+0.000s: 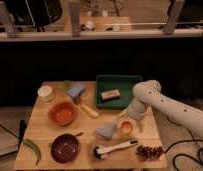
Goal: Place apple in table surface
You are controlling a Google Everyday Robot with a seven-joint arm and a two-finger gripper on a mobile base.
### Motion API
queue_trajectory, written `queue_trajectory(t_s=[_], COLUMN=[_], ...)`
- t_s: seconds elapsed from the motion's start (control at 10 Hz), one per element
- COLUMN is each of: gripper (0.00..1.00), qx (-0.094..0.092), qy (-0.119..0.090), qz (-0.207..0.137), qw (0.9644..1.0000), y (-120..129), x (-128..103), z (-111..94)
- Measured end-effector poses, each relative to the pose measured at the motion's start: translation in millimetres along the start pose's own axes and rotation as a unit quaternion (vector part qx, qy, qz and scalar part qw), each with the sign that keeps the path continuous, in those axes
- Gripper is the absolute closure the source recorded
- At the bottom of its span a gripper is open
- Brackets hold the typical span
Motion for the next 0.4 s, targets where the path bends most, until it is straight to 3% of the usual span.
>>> queue_trajectory(t_s=[0.4], gripper=[0.20], qx=[0.007], qy=[0.015], qz=[0.004], qw=[0.9999], y=[0.0], x=[4.2], z=[-7.6])
